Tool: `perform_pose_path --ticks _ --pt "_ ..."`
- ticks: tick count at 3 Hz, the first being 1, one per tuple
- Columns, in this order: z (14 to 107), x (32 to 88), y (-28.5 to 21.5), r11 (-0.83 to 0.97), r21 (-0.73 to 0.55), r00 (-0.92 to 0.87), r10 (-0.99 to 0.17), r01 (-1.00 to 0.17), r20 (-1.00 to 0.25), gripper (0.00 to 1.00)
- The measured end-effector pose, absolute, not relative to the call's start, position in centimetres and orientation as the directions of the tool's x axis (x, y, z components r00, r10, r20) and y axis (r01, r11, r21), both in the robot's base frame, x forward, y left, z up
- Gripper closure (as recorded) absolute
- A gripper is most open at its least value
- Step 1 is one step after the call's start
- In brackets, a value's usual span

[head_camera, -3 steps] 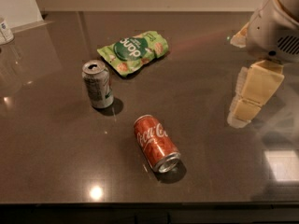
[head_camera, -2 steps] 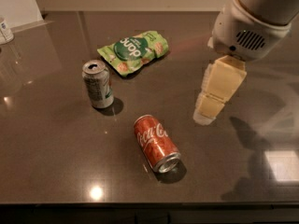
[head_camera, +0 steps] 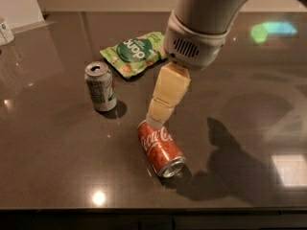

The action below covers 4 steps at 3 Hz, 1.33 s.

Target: Pick coke can

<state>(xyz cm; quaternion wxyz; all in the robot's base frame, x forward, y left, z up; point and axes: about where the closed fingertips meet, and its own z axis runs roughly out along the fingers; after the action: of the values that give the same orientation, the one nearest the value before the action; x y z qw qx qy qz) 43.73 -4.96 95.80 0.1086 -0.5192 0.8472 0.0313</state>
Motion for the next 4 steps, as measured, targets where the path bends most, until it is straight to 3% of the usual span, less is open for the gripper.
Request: perform_pose_path --ticks 4 --pt "91.0 41.0 -1.7 0.86 -0.001 -0.859 -0.51 -0.51 -0.046 0.0"
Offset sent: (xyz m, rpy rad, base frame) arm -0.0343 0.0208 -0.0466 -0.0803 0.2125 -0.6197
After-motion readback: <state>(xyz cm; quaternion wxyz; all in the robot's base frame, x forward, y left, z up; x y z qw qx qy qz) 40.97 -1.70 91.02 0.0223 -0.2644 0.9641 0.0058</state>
